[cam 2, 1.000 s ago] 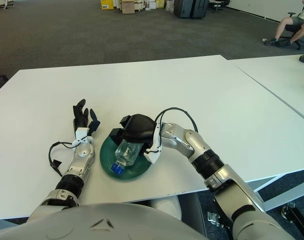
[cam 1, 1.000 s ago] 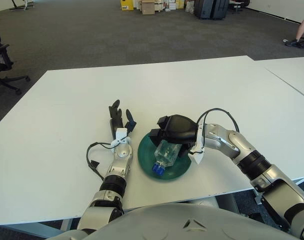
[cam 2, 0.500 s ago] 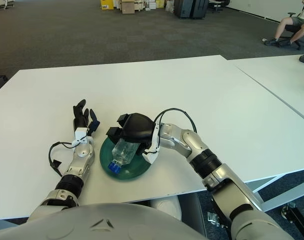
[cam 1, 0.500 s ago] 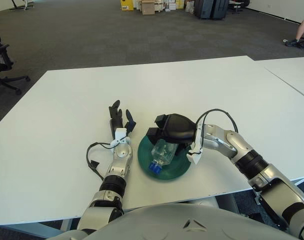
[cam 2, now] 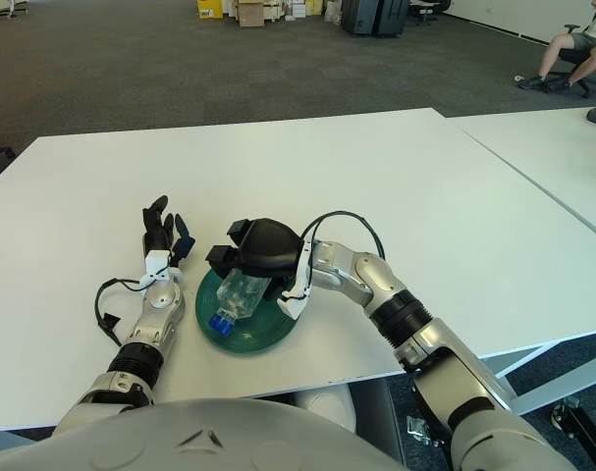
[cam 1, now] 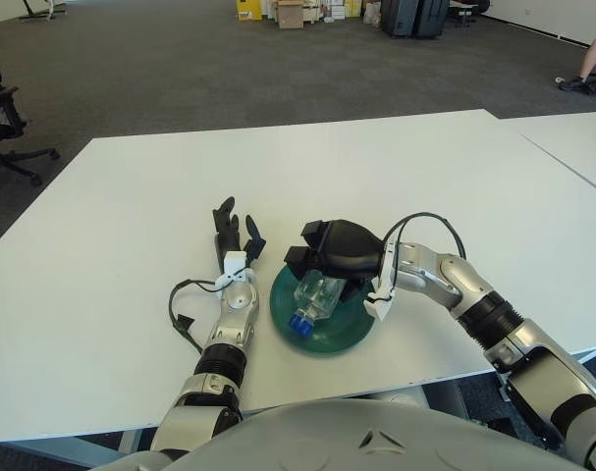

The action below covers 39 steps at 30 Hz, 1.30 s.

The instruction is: Put the bottle into the plate.

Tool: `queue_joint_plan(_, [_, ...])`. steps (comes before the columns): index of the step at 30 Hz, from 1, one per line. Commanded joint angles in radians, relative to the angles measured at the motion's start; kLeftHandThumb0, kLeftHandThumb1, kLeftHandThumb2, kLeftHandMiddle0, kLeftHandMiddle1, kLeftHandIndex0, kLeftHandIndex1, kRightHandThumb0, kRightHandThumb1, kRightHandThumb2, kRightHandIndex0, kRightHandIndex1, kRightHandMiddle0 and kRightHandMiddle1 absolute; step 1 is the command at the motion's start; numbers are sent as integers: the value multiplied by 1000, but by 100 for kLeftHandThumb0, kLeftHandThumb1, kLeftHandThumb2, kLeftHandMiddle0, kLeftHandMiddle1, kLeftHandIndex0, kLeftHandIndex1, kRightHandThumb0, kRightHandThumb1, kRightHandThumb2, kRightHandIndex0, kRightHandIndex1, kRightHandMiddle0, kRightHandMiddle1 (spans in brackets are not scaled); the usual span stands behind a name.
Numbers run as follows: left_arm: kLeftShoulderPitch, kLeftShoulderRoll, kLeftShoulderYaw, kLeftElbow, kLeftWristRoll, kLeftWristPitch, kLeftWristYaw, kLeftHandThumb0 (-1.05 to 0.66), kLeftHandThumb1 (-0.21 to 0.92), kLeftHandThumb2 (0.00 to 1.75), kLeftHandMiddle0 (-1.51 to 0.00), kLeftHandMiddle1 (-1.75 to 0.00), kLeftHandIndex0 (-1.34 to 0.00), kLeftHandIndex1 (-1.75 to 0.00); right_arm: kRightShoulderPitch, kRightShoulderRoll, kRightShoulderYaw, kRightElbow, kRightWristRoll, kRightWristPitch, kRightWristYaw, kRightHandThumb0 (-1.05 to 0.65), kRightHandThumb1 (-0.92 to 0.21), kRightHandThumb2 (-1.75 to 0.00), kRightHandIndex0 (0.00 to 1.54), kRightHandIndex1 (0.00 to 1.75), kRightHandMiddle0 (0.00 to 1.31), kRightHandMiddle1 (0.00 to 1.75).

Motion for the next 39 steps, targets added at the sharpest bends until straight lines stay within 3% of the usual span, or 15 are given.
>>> queue_joint_plan(1, [-22,11,5,0,-2,10,-7,-79,92,87,-38,0,0,-75,-30,7,-8,7,-14,6,-45,0,-13,-154,74,175,55,173])
queue_joint_plan(21, [-28,16,15,-5,-5,32,-20,-78,92,87,-39,0,0,-76,-36,16,-4,35,-75,-10,-239,-1,-25,-134,65,175,57,154])
queue_joint_plan(37, [-32,21,17,2,-6,31,-24,-75,92,87,-37,0,0,-75,-42,3,2,34,-86,-23,-271,-1,-29,-129,64,175,54,152])
queue_joint_plan(38, [-32,21,17,2,-7,31,-26,-75,92,87,-37,0,0,-75,-41,2,1,33,-86,-23,-270,-15,-41,-115,67,175,48,160])
queue_joint_plan(39, [-31,21,17,2,-8,30,-27,-75,92,87,-37,0,0,-75,-40,1,1,31,-86,-23,-270,-20,-46,-110,68,175,46,163])
